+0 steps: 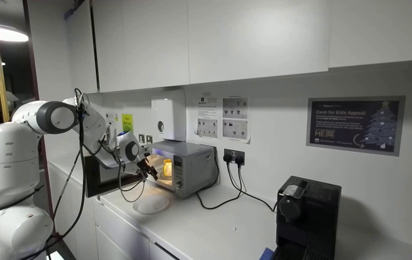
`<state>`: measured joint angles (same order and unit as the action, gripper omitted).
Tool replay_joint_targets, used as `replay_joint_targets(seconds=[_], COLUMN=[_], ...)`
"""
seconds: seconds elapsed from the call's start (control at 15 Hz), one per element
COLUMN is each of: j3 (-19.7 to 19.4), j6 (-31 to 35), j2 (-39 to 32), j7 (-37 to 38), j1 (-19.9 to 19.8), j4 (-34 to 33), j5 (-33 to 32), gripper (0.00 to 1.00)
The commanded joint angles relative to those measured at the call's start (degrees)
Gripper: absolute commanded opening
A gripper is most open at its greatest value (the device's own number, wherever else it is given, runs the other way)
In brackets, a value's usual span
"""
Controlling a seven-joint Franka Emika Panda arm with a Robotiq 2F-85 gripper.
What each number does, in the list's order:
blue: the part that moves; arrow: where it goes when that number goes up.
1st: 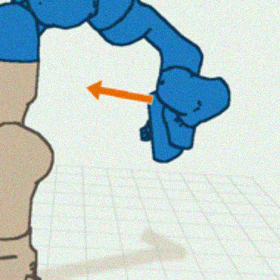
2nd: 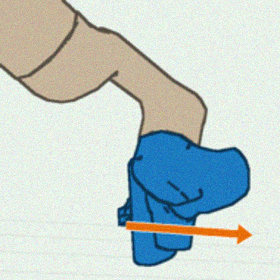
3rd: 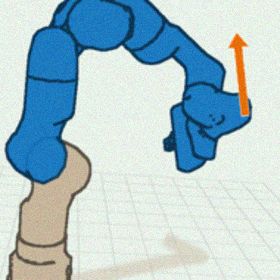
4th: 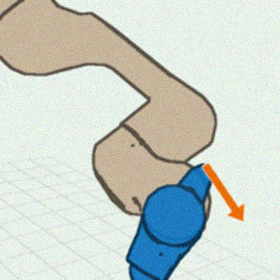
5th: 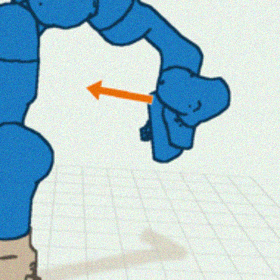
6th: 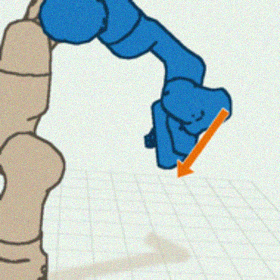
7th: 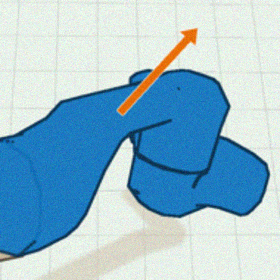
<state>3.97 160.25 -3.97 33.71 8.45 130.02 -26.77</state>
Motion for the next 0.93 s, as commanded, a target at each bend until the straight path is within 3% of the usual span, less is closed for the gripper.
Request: replay_joint_targets(seconds=[0.0, 0.47, 0.53, 0.87], j3=[-0.6, -2.29, -0.57, -0.55], j6=[0.58, 2.93, 0.7, 0.79], j2=[-3.17, -6.98, -5.86, -6.28], j7=[10.56, 24.85, 21.3, 21.95], j1=[1.98, 3.83, 2.95, 2.94], j4=[-4.06, -7.67, -5.86, -5.9], j5=[-9.54, -25.64, -21.14, -21.57], gripper=[1.0, 1.0, 1.0, 1.0])
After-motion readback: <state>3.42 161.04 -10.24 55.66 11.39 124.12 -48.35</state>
